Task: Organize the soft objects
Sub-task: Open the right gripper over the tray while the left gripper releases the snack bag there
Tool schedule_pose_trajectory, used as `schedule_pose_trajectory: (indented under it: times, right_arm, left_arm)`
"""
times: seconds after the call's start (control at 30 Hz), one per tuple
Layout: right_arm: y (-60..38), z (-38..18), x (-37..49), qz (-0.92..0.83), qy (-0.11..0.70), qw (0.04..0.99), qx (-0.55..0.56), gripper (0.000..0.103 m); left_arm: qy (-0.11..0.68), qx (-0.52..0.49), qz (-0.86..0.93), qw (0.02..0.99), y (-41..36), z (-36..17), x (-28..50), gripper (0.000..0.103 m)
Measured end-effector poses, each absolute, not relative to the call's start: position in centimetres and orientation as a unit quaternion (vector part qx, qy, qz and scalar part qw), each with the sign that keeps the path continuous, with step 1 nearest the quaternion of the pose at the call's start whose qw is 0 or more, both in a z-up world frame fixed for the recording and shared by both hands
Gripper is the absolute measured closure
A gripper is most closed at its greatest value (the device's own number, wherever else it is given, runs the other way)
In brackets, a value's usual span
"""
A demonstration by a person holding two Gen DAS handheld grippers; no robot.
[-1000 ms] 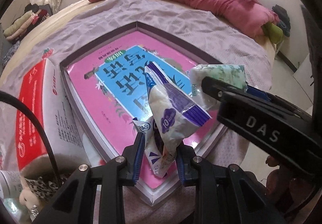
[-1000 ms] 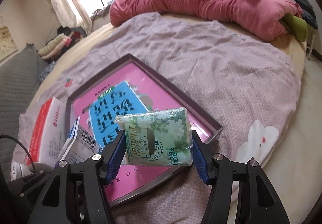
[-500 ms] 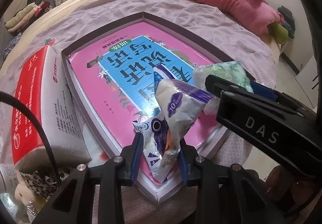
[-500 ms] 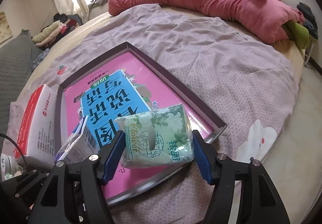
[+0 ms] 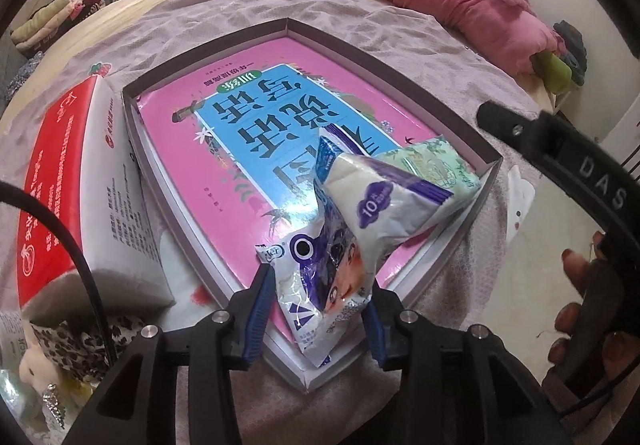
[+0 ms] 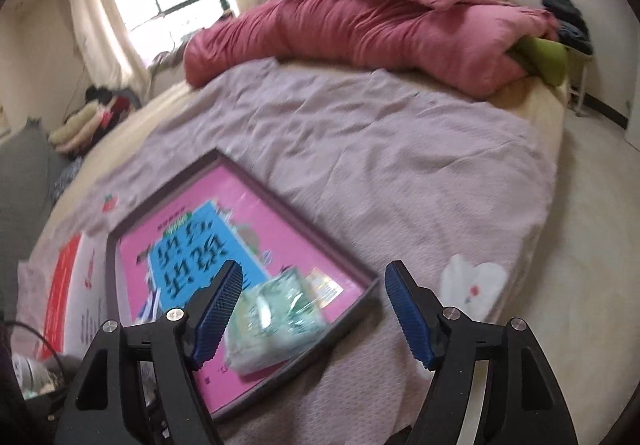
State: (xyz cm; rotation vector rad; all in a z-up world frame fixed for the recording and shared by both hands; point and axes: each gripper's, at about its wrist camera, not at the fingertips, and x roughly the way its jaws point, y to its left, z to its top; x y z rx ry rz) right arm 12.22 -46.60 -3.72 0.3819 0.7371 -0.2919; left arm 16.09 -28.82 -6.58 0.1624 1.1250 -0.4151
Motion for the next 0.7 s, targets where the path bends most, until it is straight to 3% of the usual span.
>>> schedule_pose_trajectory:
  times: [0.3, 0.7]
  right_arm:
    - [-46.9, -3.2, 11.8, -0.148, 0.341, 0.910, 0.181, 0.028]
    - [-47.1, -3.0, 11.3, -0.146, 0.334, 0.912, 0.185, 0.028]
  left_arm:
    - [0.525, 0.065, -0.215, 0.821, -29.0, -6.0, 15.3, 0.045]
    - [0.508, 0.032, -0.234, 0.828, -28.1, -4.7, 13.9, 0.042]
